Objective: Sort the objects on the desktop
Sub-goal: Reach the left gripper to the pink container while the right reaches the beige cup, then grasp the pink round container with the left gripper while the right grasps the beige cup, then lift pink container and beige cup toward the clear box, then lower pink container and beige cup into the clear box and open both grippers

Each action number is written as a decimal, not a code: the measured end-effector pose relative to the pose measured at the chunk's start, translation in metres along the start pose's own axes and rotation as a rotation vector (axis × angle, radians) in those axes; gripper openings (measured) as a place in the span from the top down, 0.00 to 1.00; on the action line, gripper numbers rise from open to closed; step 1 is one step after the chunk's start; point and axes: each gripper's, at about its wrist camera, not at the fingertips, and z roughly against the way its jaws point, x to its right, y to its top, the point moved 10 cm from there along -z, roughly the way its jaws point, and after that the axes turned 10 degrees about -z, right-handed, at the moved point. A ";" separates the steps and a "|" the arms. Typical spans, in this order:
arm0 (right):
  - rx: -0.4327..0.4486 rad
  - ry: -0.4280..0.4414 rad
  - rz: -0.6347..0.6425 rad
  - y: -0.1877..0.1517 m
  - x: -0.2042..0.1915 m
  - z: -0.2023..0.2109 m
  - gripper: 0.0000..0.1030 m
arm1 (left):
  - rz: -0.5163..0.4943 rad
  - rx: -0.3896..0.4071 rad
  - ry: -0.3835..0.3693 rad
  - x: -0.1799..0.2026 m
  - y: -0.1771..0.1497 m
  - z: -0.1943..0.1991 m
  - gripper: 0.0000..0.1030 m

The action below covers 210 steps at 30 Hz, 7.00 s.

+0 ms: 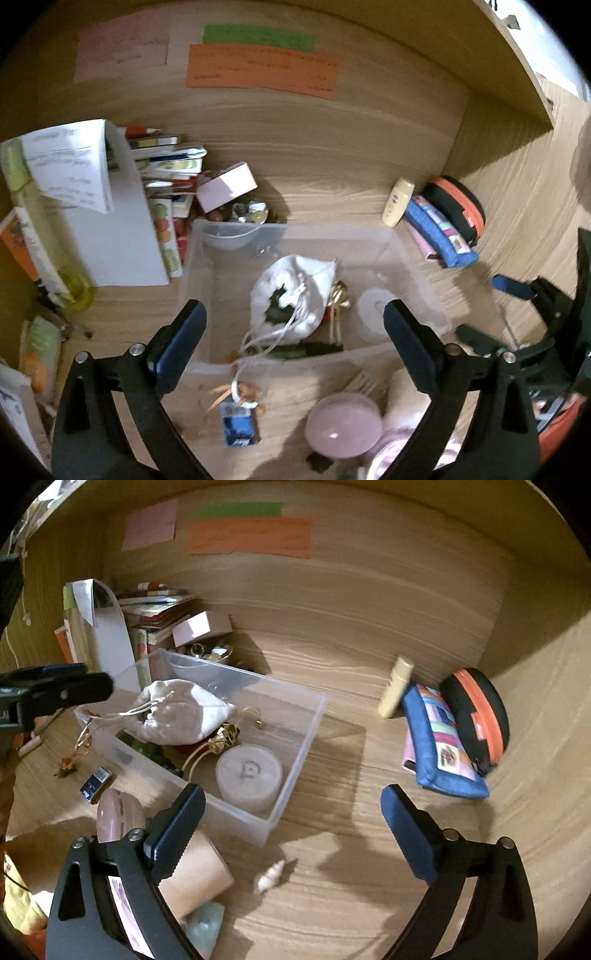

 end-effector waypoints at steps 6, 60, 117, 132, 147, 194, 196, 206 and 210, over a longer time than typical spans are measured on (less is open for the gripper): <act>-0.020 0.016 -0.031 -0.017 0.006 0.008 0.07 | -0.047 -0.041 0.049 -0.003 -0.030 0.007 0.05; -0.147 0.314 0.108 -0.082 -0.070 -0.036 0.38 | -0.160 -0.220 -0.161 0.066 -0.105 -0.051 0.38; 0.059 0.232 -0.002 0.022 -0.046 0.013 0.38 | -0.040 0.156 -0.019 -0.022 0.022 0.015 0.39; -0.008 0.263 0.031 0.030 -0.068 -0.040 0.38 | -0.001 0.011 0.056 -0.050 -0.003 -0.039 0.39; -0.058 0.249 0.066 0.015 -0.083 -0.081 0.38 | -0.138 -0.011 0.176 -0.039 -0.008 -0.056 0.39; 0.107 -0.026 0.139 -0.002 -0.060 -0.016 0.09 | -0.147 0.098 0.133 -0.019 0.000 -0.006 0.08; 0.107 -0.040 0.118 -0.006 -0.050 -0.011 0.09 | -0.143 0.110 0.144 -0.021 0.000 0.004 0.07; 0.097 -0.075 0.019 -0.027 -0.011 0.012 0.09 | -0.082 0.122 0.229 -0.058 -0.022 0.048 0.05; 0.095 -0.075 0.002 -0.039 -0.005 0.022 0.09 | -0.044 0.086 0.258 -0.079 -0.046 0.059 0.04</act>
